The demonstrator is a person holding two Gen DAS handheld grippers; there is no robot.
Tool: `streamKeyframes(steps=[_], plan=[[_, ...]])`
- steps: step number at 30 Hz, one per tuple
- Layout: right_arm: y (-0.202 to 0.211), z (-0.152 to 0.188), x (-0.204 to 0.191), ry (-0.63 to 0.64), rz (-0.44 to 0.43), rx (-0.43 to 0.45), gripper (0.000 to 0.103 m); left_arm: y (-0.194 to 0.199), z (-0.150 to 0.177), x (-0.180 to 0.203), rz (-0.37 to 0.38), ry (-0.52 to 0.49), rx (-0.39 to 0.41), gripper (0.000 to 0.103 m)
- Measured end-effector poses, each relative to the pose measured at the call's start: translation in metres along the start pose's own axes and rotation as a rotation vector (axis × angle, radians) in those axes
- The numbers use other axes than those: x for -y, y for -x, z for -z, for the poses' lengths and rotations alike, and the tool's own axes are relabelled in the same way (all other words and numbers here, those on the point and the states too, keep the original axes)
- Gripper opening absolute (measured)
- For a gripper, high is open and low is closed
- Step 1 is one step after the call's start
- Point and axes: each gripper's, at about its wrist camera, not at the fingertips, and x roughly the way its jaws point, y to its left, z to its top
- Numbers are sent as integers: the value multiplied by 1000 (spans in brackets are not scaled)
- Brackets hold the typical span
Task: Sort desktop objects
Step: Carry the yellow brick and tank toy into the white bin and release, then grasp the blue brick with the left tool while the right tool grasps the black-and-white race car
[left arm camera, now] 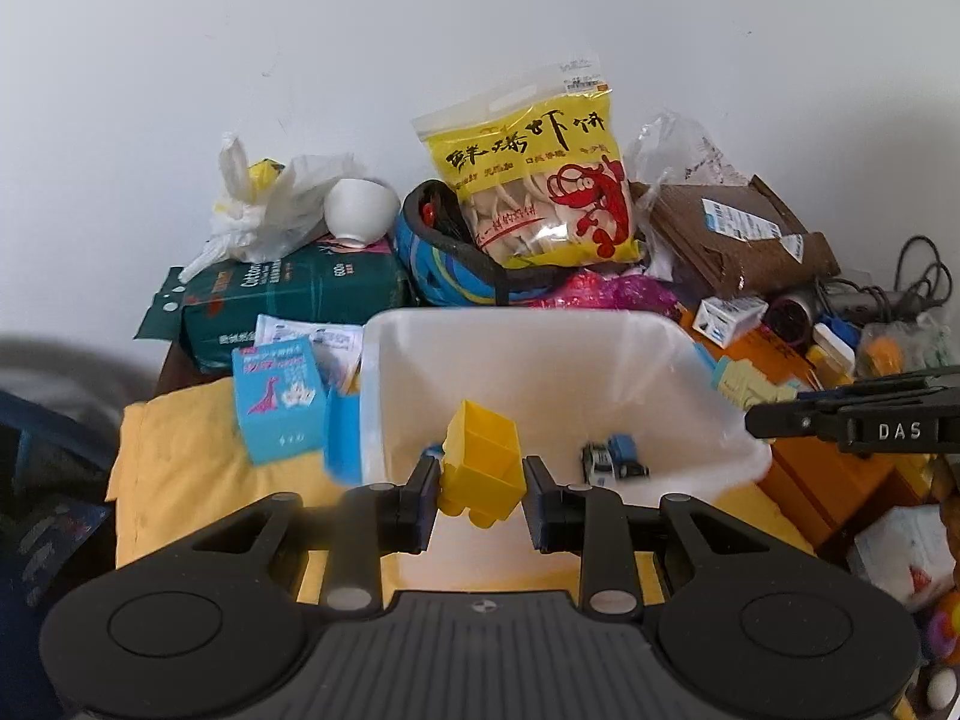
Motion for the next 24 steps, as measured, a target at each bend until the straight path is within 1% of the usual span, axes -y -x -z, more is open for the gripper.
streamKeyframes(steps=[2,4,6,8,12,13,14,15,16,17,18,21,24], plan=[[-8,-9,4,-6,-1,-30,22,-11,-16,-2,9,20,-25,33],[-18,-17,6,2,18,-58,22,-21,-29,-3,17,35,-46,33],[-24,-22,9,0,24,-81,22,-28,-38,0,22,30,-61,33],[-32,-26,12,-10,31,-101,22,-34,-45,2,10,19,-69,33],[-42,-30,15,-10,44,-125,23,-43,-54,8,6,-1,-87,33],[-44,-31,15,-10,47,-133,24,-46,-56,10,5,-5,-96,33],[-47,-31,16,-11,55,-143,29,-49,-57,11,5,-8,-108,33],[-49,-32,16,-15,62,-146,34,-51,-57,12,-2,-7,-115,37],[-48,-32,17,-21,64,-144,43,-52,-57,13,-19,-2,-118,47],[-48,-32,17,-22,63,-138,42,-52,-55,13,-35,2,-113,51],[-46,-32,17,-22,65,-132,42,-52,-55,12,-42,5,-108,53],[-39,-27,16,-17,48,-117,43,-48,-43,10,-40,11,-112,53],[-21,-8,9,10,20,-87,43,-32,-18,12,-32,-24,-94,53]])
